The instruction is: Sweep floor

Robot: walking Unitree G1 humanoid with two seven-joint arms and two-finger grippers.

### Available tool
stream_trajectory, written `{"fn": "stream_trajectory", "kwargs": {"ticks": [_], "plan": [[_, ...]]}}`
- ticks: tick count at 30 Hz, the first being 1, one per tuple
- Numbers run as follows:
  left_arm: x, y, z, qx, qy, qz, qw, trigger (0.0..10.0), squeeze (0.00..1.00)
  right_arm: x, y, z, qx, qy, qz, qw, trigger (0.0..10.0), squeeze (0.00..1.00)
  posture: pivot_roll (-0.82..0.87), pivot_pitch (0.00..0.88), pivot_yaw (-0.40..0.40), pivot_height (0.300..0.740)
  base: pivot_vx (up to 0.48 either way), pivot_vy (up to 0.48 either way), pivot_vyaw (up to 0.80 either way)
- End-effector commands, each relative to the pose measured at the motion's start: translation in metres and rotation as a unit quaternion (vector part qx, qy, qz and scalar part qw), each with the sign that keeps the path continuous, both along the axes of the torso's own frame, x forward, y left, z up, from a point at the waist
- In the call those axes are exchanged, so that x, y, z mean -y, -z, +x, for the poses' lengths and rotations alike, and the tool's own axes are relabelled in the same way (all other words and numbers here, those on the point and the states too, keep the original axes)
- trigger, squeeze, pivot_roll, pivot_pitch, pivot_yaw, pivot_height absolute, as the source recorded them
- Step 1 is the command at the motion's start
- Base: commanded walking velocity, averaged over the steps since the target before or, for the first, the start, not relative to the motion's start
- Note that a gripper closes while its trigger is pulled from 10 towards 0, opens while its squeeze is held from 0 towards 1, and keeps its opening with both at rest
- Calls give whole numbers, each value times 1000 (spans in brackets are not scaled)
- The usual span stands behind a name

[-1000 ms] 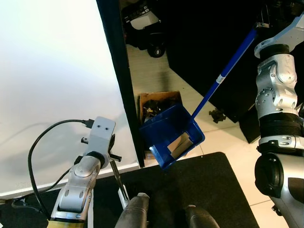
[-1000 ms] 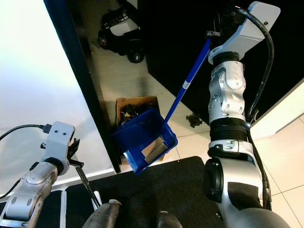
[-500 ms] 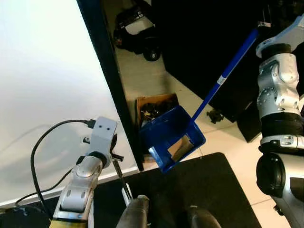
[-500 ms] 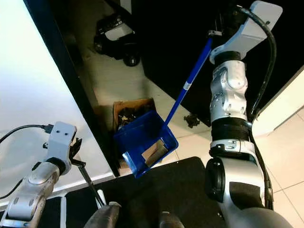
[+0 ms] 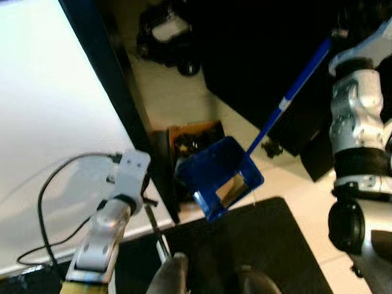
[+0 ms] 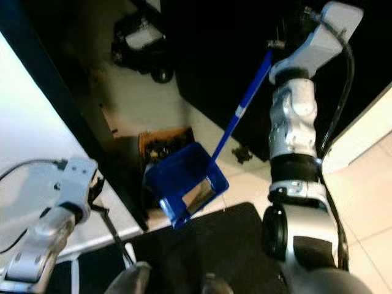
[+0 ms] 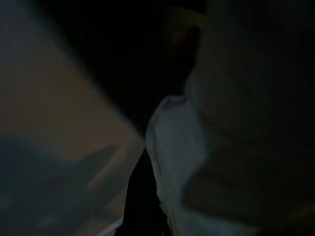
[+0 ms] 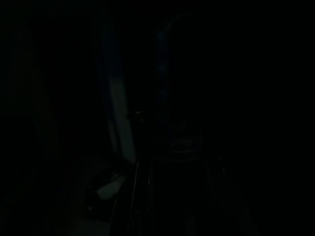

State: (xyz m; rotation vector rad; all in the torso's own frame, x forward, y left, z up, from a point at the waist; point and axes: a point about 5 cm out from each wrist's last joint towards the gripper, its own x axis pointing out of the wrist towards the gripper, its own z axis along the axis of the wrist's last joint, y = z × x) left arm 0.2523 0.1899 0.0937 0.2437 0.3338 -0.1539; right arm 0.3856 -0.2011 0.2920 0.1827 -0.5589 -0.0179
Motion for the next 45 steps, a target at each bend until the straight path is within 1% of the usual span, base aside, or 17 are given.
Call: {"fn": "stream_trajectory", "kwargs": {"ticks": [1, 11, 17, 23, 24, 28, 32, 35, 38, 40, 41, 44, 45], "plan": [[0, -1, 0, 4, 5, 5, 1000, 10000, 0, 6, -9, -3, 25, 10, 9, 1000, 10000, 0, 67, 102, -10, 740, 379, 0, 0], [0, -1, 0, 3, 3, 5, 1000, 10000, 0, 6, -9, -3, 25, 9, 10, 1000, 10000, 0, 67, 103, -11, 740, 338, 0, 0], [2, -1, -1, 4, 7, 4, 1000, 10000, 0, 5, -10, -3, 29, 3, 9, 1000, 10000, 0, 70, 106, -10, 740, 0, 0, 0], [3, -1, -2, 3, 11, 3, 1000, 10000, 0, -2, -15, -1, 44, -9, 2, 999, 10000, 0, 76, 114, -9, 740, 0, 0, 0], [3, -1, -3, 2, 12, 2, 1000, 10000, 0, -6, -19, 1, 51, -12, -7, 999, 10000, 0, 77, 115, -9, 740, 0, 0, 0], [2, -1, -4, 1, 13, 3, 1000, 10000, 0, -15, -23, 6, 53, -21, -16, 998, 10000, 0, 95, 120, -11, 740, 0, 0, 0], [0, -2, -7, 0, 9, 5, 1000, 10000, 0, -25, -25, 13, 44, -36, -23, 998, 10000, 0, 115, 124, -17, 740, 0, 0, 0], [-3, -2, -11, -2, 3, 7, 1000, 10000, 0, -30, -24, 16, 38, -39, -28, 998, 10000, 0, 132, 130, -22, 740, 0, 0, 0], [-5, -2, -15, -3, -1, 8, 1000, 10000, 0, -33, -25, 17, 42, -38, -37, 998, 10000, 0, 150, 137, -25, 740, 0, 0, 0], [-7, -2, -19, -5, -5, 11, 1000, 10000, 0, -43, -29, 18, 52, -43, -61, 996, 10000, 0, 175, 146, -33, 740, 0, 0, 0], [-7, -2, -19, -5, -5, 11, 1000, 10000, 0, -43, -29, 18, 52, -43, -61, 996, 10000, 0, 175, 146, -33, 740, 0, 0, 0], [-11, -4, -26, -5, -16, 15, 1000, 10000, 0, -59, -37, 20, 61, -65, -78, 993, 10000, 0, 213, 154, -49, 740, 0, 0, 0], [-11, -4, -26, -5, -16, 15, 1000, 10000, 0, -59, -37, 20, 61, -65, -78, 993, 10000, 0, 213, 154, -49, 740, 0, 0, 0]]}}
